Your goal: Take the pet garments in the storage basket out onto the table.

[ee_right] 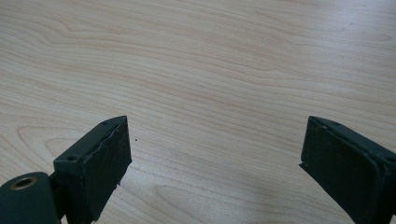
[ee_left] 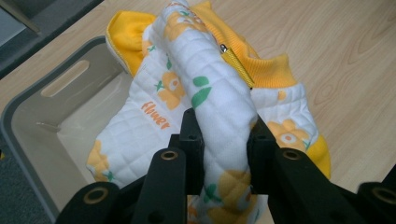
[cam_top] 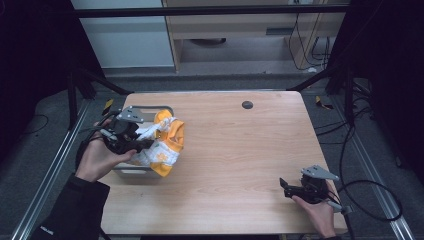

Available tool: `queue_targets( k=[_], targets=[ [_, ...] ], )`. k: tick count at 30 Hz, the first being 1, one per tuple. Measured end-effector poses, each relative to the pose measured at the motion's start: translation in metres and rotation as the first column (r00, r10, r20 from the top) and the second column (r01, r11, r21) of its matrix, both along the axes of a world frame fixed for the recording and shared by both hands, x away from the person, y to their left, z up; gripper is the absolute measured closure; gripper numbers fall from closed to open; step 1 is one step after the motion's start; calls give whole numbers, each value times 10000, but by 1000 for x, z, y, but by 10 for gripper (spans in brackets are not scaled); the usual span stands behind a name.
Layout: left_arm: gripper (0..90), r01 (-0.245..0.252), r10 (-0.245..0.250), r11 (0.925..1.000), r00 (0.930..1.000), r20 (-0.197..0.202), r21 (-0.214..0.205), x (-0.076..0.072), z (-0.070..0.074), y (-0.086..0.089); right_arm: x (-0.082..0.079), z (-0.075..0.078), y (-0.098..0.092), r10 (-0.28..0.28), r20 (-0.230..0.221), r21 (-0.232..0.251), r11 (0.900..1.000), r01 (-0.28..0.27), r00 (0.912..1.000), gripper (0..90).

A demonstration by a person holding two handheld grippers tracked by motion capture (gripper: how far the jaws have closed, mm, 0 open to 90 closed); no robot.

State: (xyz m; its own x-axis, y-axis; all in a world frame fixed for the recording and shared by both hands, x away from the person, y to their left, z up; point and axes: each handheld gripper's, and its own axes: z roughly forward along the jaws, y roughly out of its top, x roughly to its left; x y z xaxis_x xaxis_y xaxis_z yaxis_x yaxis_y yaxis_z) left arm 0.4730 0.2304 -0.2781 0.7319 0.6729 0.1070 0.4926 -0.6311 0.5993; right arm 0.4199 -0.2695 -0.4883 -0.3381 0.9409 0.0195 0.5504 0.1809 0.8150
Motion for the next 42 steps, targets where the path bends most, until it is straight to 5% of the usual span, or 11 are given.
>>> queue_targets(
  k=[20, 42],
  targets=[
    [732, 1008, -996, 9942, 9946, -307, 384, 1, -11, -41, 0, 0, -1, 13, 95, -70, 10000, -13, 10000, 84],
    [731, 1963, -1921, 9786, 9791, -674, 624, 4, -28, -80, 0, 0, -1, 25, 130, -59, 10000, -25, 9999, 84]
  ],
)
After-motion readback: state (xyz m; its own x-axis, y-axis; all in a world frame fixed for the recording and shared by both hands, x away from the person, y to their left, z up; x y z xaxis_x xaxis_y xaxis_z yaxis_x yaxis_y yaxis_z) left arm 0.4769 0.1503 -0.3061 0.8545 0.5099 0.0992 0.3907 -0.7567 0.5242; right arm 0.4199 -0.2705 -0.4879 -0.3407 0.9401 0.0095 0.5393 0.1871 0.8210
